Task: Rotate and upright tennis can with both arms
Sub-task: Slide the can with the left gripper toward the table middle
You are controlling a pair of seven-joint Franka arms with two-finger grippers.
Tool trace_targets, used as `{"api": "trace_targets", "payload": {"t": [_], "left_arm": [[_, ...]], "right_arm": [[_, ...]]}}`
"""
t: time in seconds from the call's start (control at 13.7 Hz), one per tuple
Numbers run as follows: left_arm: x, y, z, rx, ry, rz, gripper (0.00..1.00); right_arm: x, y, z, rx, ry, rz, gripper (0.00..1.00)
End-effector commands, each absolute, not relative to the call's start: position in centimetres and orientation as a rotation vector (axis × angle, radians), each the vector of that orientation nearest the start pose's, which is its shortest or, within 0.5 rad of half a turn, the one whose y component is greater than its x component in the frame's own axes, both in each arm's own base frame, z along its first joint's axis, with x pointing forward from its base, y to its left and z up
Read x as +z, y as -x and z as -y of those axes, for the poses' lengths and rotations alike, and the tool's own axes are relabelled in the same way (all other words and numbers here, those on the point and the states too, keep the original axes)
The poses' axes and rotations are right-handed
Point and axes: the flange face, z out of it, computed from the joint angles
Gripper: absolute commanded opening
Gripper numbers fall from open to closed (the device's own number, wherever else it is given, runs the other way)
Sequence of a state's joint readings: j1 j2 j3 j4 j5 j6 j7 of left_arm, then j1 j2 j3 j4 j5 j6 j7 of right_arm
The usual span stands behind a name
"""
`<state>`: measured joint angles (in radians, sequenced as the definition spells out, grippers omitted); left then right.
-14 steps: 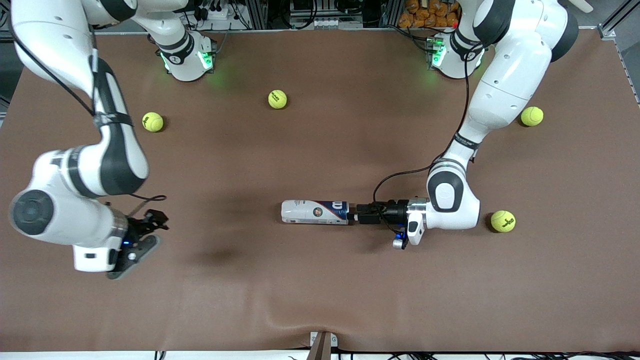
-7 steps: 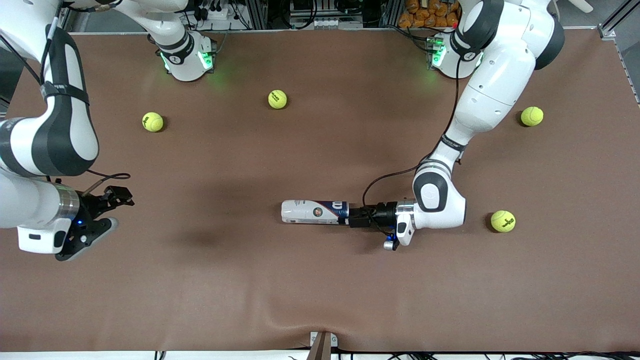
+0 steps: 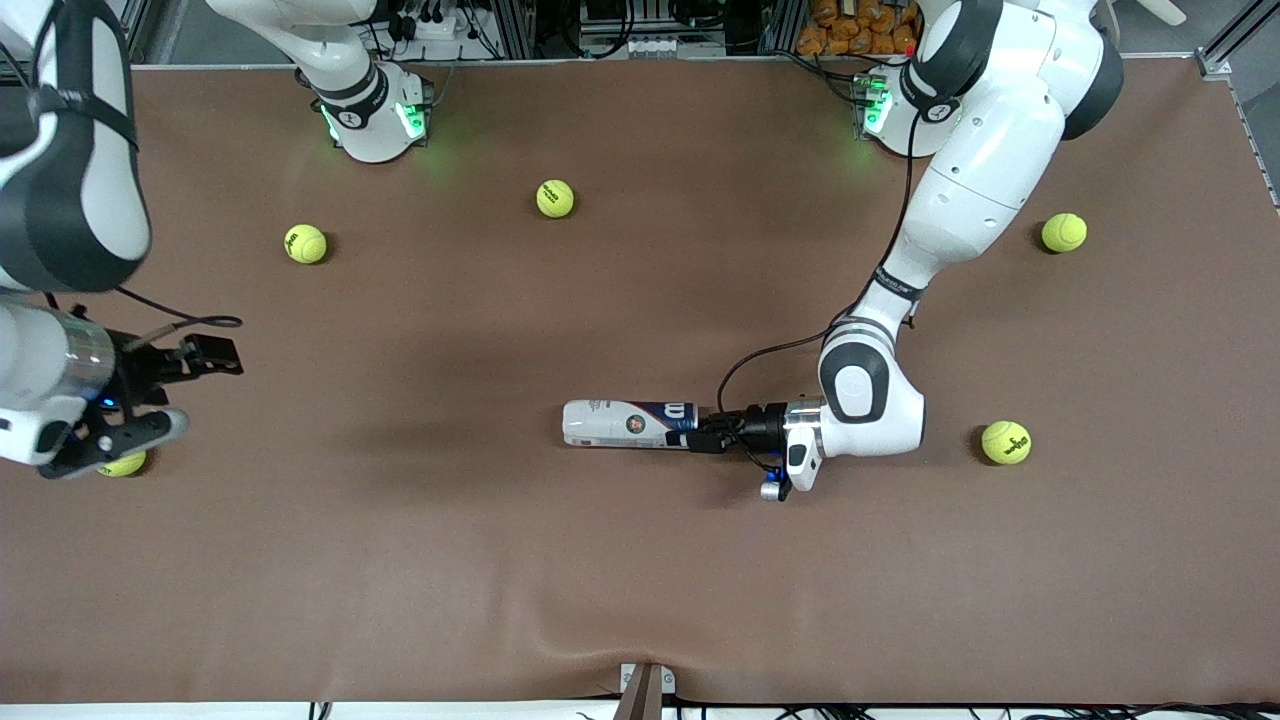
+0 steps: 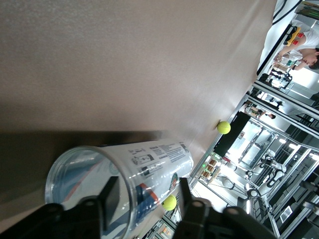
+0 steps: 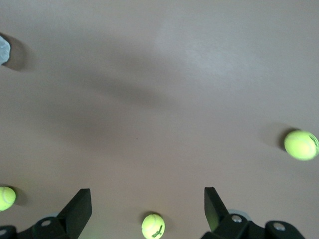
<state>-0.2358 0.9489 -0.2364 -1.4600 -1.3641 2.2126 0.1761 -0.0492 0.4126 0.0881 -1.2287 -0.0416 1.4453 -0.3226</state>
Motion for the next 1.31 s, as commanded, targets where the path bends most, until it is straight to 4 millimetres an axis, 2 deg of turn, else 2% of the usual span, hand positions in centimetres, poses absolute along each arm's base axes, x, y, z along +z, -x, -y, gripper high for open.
{"api": "trace_targets", "payload": {"t": [0.0,0.15,0.29,0.36,0.44,0.51,0.58,0.73,0.8,0.88,1.02,1.17,1.24], "left_arm": [[16.1,-64.9,33.3,-0.398,-1.883,-0.555,0.00],[18.8,-65.5,33.6,-0.409,-1.869,-0.585,0.00],[21.5,-66.0,33.7,-0.396,-1.860,-0.584,0.00],[22.9,-66.2,33.8,-0.391,-1.859,-0.581,0.00],[24.4,-66.3,33.9,-0.388,-1.868,-0.576,0.00],[25.9,-66.4,34.0,-0.382,-1.895,-0.558,0.00],[27.5,-66.0,34.9,-0.381,-1.944,-0.526,0.00],[30.0,-65.5,35.8,-0.429,-1.977,-0.588,0.00],[31.6,-64.6,37.5,-0.443,-2.008,-0.576,0.00],[33.3,-63.5,39.2,-0.431,-2.054,-0.543,0.00],[37.0,-62.3,40.7,-0.392,-2.136,-0.504,0.00],[40.2,-61.0,41.7,-0.324,-2.284,-0.456,0.00],[40.9,-60.5,42.1,-0.302,-2.349,-0.456,0.00]], "right_arm": [[55.2,-64.1,0.0,0.255,3.090,0.414,1.00],[57.4,-63.2,-0.8,0.214,3.119,0.270,1.00],[58.4,-62.4,-1.7,0.228,3.121,0.175,1.00],[58.7,-62.3,-1.6,0.221,3.126,0.120,1.00],[60.3,-61.6,-1.1,0.182,3.135,0.095,1.00],[61.1,-61.1,-1.4,0.169,3.149,0.089,1.00],[61.6,-60.7,-1.3,0.165,3.167,0.060,1.00],[61.6,-59.8,0.1,0.182,3.176,0.010,1.00],[61.6,-59.1,1.2,0.192,3.165,-0.016,1.00],[62.3,-58.3,1.8,0.182,3.136,-0.035,1.00],[63.9,-56.8,2.8,0.174,3.123,-0.065,1.00],[64.6,-56.0,2.5,0.191,3.115,-0.154,1.00],[64.6,-55.7,1.8,0.219,3.109,-0.230,1.00]]}}
